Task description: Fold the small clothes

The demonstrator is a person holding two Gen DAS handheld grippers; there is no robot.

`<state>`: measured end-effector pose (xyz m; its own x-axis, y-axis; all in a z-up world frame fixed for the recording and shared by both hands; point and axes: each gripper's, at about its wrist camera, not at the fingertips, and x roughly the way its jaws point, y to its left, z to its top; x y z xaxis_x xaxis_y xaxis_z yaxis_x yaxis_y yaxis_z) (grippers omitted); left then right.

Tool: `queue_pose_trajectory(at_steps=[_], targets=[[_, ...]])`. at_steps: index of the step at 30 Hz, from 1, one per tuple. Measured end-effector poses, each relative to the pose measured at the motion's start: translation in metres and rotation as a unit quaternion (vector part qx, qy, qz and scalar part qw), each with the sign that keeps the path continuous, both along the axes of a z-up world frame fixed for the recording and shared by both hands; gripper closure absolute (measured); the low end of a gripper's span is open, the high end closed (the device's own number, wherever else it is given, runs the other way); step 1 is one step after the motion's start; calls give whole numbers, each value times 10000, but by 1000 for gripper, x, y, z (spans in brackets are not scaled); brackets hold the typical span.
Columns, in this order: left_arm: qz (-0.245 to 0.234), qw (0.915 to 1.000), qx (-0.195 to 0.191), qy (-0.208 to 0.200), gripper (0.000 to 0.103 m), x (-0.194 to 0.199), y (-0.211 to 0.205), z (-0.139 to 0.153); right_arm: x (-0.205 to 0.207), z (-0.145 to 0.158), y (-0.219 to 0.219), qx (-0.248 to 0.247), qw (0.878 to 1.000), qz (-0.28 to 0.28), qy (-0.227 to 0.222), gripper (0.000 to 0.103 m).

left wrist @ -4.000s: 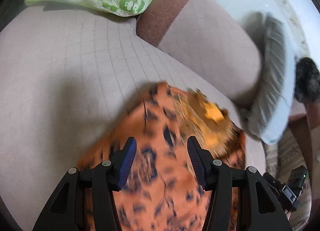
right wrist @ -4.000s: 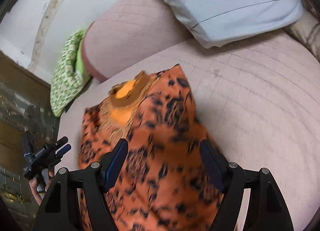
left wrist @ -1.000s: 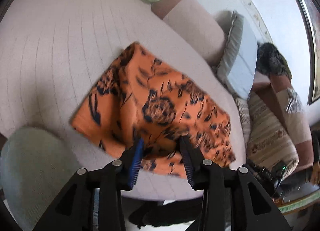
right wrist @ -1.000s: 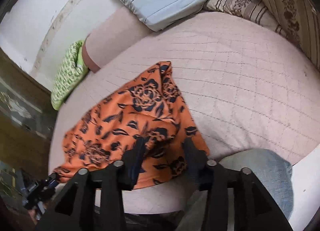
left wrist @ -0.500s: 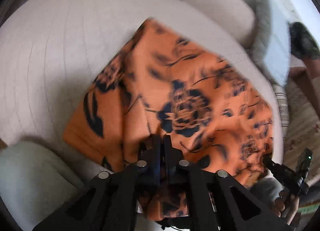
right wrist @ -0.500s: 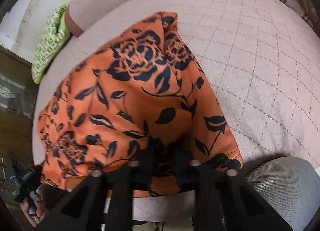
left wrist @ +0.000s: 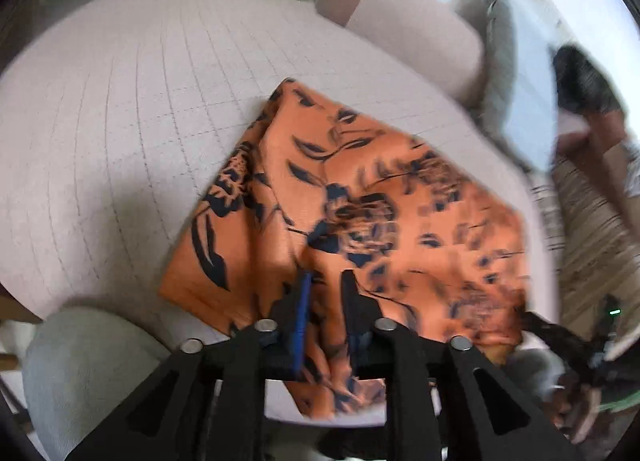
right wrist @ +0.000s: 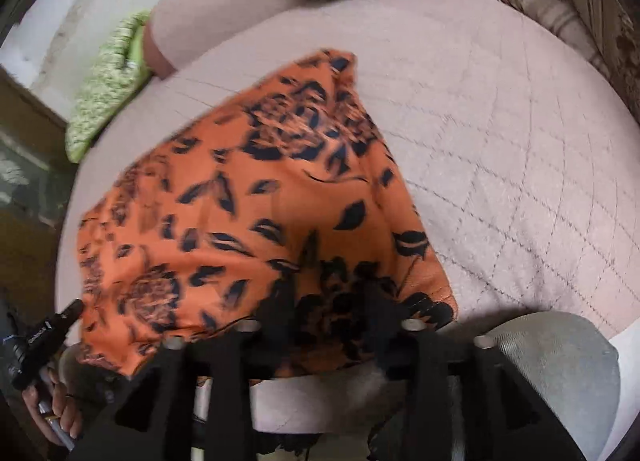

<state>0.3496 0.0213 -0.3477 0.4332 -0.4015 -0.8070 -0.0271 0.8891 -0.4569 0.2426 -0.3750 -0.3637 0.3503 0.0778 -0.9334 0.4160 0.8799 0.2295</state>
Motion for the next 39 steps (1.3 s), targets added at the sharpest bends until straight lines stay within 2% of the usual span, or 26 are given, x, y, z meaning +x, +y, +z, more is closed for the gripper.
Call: queue_pose_trajectory(at_steps=[2,4,5,9,13,15,17,18,19,20,21,23,25,27,29,30,31,32,33,34,35,36,37,38,39], targets=[[104,9996,-182,-174,71,0,14,16,-1,18,-1,-17,9996,94,-250,51],[293,9989,-191,-320,60,6,28,29,7,33,-3,-106,9987,202,-464,39],[389,9984,-179,-372,58,16,32,31,14,37,-5,-97,9982,225,-554,33],[490,9984,73,-277,60,70,29,23,53,41,-27,306,9961,309,-772,33],[367,9993,16,27,62,128,13,-4,104,24,-46,474,9965,173,-670,35],[265,9995,96,142,63,150,6,-16,127,10,-61,630,9963,49,-585,40],[235,9990,225,309,82,166,-1,-30,147,-8,-76,702,9965,-153,-430,48],[149,9989,231,377,90,172,-5,-36,158,-22,-84,788,9963,-217,-272,63],[84,9987,279,411,101,177,-8,-39,163,-30,-87,903,9955,-242,-179,75],[47,9990,268,356,102,180,-8,-38,169,-40,-90,1120,9935,-202,-74,92],[29,9998,33,201,102,183,-4,-31,172,-45,-91,1227,9924,-90,-1,95],[154,9994,-305,-102,102,187,9,-18,172,-36,-98,1353,9905,72,-245,97],[294,9984,-433,-209,102,196,20,-13,166,-27,-111,1476,9880,-161,-427,97],[446,9978,-258,-427,103,204,24,-12,165,-24,-113,1534,9861,-231,-586,98],[962,9925,83,-753,103,211,37,-15,171,-25,-107,1170,9912,-170,-603,98],[1141,9907,170,-719,103,214,42,-22,174,-30,-106,1037,9929,-229,-541,98],[1279,9903,169,-518,103,217,47,-34,177,-41,-103,902,9948,-284,-390,98],[1354,9907,17,-152,103,219,52,-47,180,-54,-100,765,9965,-284,-197,97],[1266,9915,-267,139,103,216,53,-56,181,-61,-94,692,9973,-238,-97,94],[1051,9932,-447,236,103,207,50,-58,179,-58,-86,564,9982,-178,-111,90],[842,9957,-333,196,99,194,43,-54,175,-48,-78,448,9988,-86,-171,87],[703,9972,-185,150,97,182,38,-49,168,-36,-70,396,9988,5,-279,75],[596,9981,-102,117,88,168,33,-44,153,-18,-61,335,9984,68,-458,63],[542,9984,-141,110,73,152,28,-42,142,-9,-58,328,9976,55,-603,37],[494,9986,-155,122,68,135,22,-41,128,0,-53,355,9964,9,-767,25]])
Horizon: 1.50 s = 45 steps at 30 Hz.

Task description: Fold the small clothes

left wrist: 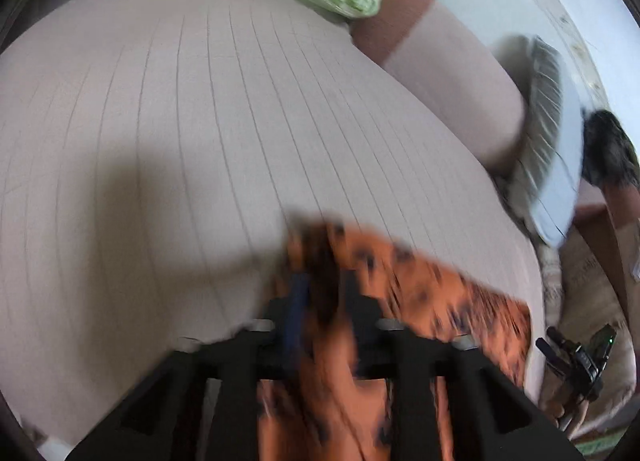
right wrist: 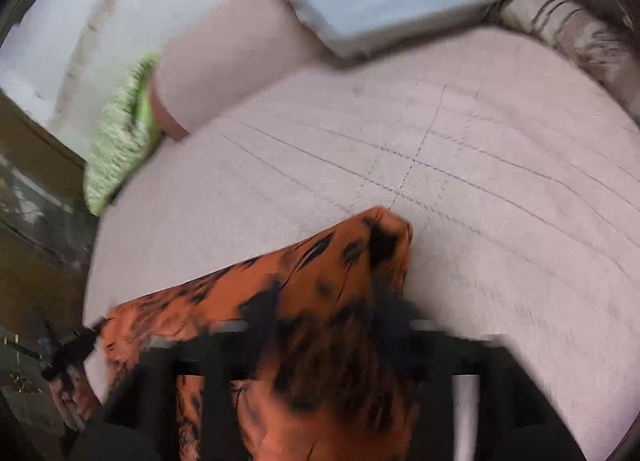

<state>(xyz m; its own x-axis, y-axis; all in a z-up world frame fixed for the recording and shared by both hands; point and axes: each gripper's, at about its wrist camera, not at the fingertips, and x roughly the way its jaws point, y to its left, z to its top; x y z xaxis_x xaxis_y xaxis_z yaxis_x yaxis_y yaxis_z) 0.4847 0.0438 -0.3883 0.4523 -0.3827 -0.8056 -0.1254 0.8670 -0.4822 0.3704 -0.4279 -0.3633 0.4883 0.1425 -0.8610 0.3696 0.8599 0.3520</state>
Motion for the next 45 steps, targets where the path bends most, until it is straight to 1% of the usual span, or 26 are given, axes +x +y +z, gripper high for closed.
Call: queue_pose_trajectory(at_steps=[1,4,6,8,10,13,14,15,17,18,20,21,22,24,26,28,30,32,34,36,37,38,39,41,43,45], targets=[[-50,10000,44,30,63,-13,-4,1,-17,6,6,49,9999,-30,-96,25],[-253,9995,93,164,62,-49,-23,2,-60,7,16,138,9998,-158,-4,25],[-183,9991,223,301,62,-71,-26,-2,-87,6,21,141,9995,-278,13,26],[-141,9994,6,323,60,-94,-31,-7,-110,1,25,153,9994,-309,60,29],[-194,9993,-44,302,62,-104,-37,-14,-115,-6,26,215,9993,-250,165,42],[-274,9992,-240,140,69,-108,-33,-16,-103,-14,26,274,9988,-232,325,46],[-248,9991,-293,160,85,-108,-31,-16,-103,-16,26,239,9984,-309,411,51],[-225,9993,-266,139,93,-108,-29,-15,-101,-19,23,256,9978,-353,492,66],[-160,9993,-336,-61,96,-116,-21,-7,-100,-23,23,191,9970,-433,610,88],[-54,9989,-374,-288,97,-121,-17,1,-104,-20,24,209,9973,-416,570,93],[115,9963,-457,-716,96,-132,-7,24,-117,-7,27,35,9980,-484,417,95],[106,9964,-446,-717,96,-134,-3,27,-121,-2,30,-65,9982,-460,385,96],[56,9974,-390,-597,96,-132,-2,22,-124,2,34,-202,9981,-412,412,96],[210,9998,44,7,95,-120,-6,-1,-124,-5,41,-403,9969,-245,631,96],[325,9987,258,295,94,-109,-11,-15,-114,-19,48,-554,9933,-77,1016,95],[460,9982,318,196,94,-108,-13,-13,-108,-19,53,-746,9916,-88,1054,92],[374,9980,508,-9,94,-115,-18,-6,-110,-16,55,-789,9922,-25,961,86],[341,9977,579,-131,92,-123,-21,0,-114,-18,51,-693,9924,-36,1021,77],[323,9977,520,-287,91,-132,-23,9,-116,-19,46,-509,9938,-105,984,76],[306,9967,423,-624,85,-148,-15,26,-121,-8,45,-406,9969,-138,662,76],[428,9946,543,-773,75,-155,-12,34,-125,2,46,-424,9983,-135,370,75],[603,9924,695,-820,66,-162,-6,39,-131,13,49,-557,9983,-135,123,67],[728,9910,740,-850,64,-168,-1,42,-135,21,54,-752,9970,-160,-8,56],[965,9890,606,-937,59,-175,8,44,-137,35,71,-1009,9947,-74,-167,53],[1145,9877,668,-833,53,-173,14,41,-128,45,91,-721,9965,184,-379,50],[1171,9903,462,-596,53,-165,23,33,-111,49,110,-427,9972,447,-429,41]])
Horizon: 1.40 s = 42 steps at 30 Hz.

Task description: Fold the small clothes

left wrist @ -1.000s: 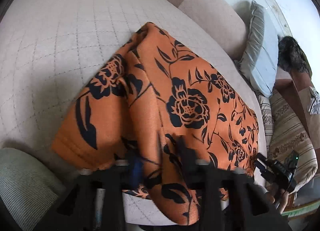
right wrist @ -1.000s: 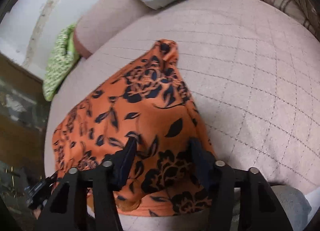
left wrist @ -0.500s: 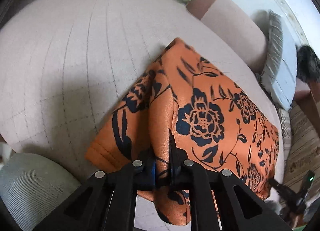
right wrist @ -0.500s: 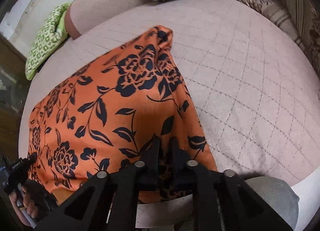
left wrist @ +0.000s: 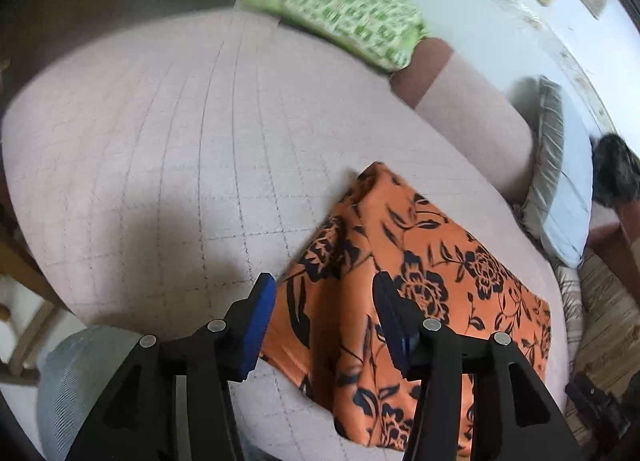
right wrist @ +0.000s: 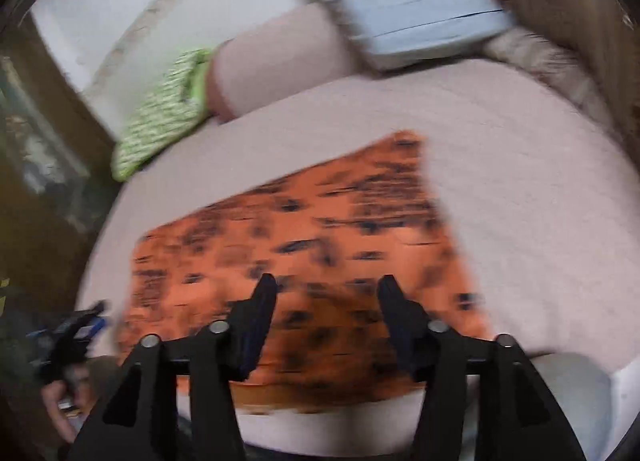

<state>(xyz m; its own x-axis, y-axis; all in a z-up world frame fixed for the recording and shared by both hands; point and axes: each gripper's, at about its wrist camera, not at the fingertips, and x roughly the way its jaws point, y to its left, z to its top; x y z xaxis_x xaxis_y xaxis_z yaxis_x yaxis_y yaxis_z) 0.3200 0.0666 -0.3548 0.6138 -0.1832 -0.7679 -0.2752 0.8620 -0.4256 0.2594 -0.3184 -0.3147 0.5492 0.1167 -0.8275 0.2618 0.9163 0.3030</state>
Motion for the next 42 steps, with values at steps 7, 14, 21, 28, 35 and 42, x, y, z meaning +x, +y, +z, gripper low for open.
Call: queue_pose_trajectory(at_steps=[7,14,21,28,35,42], targets=[[-679,9902,-1073,577,46,38,8,-31,72,-13,106,764,9878,1333,242,41],[-721,9851,-1365,762,43,44,17,-48,136,-35,177,1155,9699,1989,804,41],[-545,9828,-1567,807,55,46,26,-54,181,-51,210,1382,9536,2227,1482,41],[-174,9930,-1002,594,36,41,36,-43,188,-53,222,1342,9557,2155,1490,41],[-1052,9889,-723,764,27,58,2,-42,181,-56,223,1312,9575,2045,1555,41],[-884,9806,-1527,854,44,60,14,-55,184,-52,228,1238,9592,2001,1564,41]])
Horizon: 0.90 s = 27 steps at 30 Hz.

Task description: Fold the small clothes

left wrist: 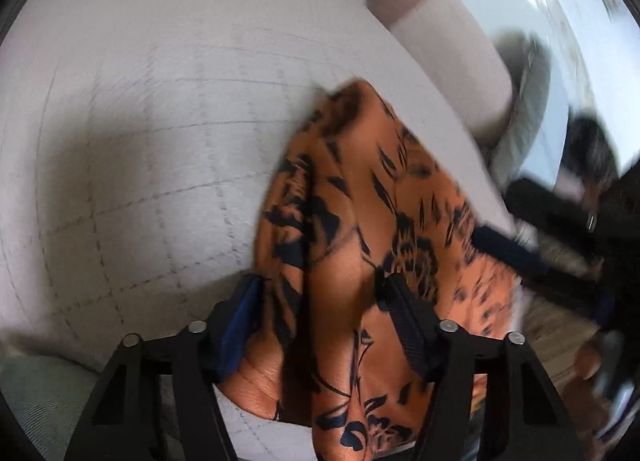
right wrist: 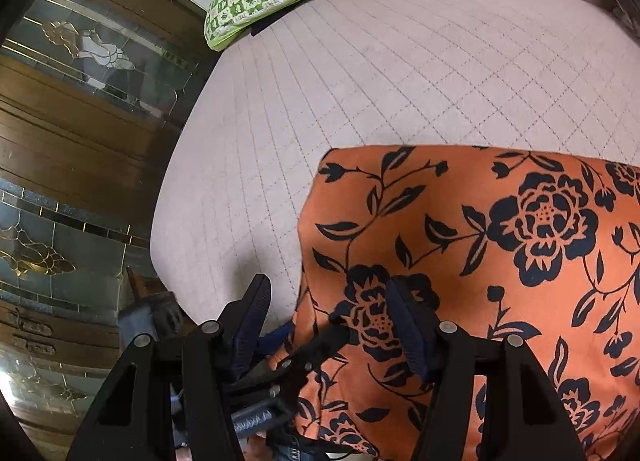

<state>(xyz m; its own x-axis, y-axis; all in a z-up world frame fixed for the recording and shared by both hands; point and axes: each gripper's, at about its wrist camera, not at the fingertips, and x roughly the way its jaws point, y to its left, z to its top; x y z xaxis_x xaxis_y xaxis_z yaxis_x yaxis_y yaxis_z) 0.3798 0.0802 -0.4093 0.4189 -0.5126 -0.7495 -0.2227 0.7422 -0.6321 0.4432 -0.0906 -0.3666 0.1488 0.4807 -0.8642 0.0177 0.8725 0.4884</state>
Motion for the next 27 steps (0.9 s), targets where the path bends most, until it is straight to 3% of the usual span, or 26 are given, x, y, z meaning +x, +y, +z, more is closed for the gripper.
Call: queue_pose_trajectory(at_steps=[3,5,10,14,17,19,21,22,25,27], targets=[[419,9966,-668,220,60,-4,20,-12,4,2,4,16,10000,10,14,41],[210,9984,-510,143,89,-4,12,-8,8,-4,11,54,9998,107,155,41],[-69,9981,-486,-378,93,-14,4,14,16,-20,30,-57,9983,290,504,41],[-115,9977,-396,-544,93,-18,-1,18,25,-28,41,18,9963,418,756,41],[-150,9970,-336,-674,93,-22,0,21,34,-39,53,-238,9927,587,1022,42],[-135,9965,-351,-748,94,-25,1,22,40,-48,67,-711,9872,890,1118,49],[-59,9965,-246,-800,95,-26,0,25,41,-53,77,-1247,9800,1097,1097,68],[-64,9965,-183,-813,95,-27,-1,26,40,-55,83,-1472,9749,1306,1044,69],[-216,9940,119,-1067,95,-37,-13,44,33,-50,84,-1532,9739,1395,921,81],[-314,9907,160,-1317,95,-48,-23,62,26,-28,74,-1380,9795,1313,656,87]])
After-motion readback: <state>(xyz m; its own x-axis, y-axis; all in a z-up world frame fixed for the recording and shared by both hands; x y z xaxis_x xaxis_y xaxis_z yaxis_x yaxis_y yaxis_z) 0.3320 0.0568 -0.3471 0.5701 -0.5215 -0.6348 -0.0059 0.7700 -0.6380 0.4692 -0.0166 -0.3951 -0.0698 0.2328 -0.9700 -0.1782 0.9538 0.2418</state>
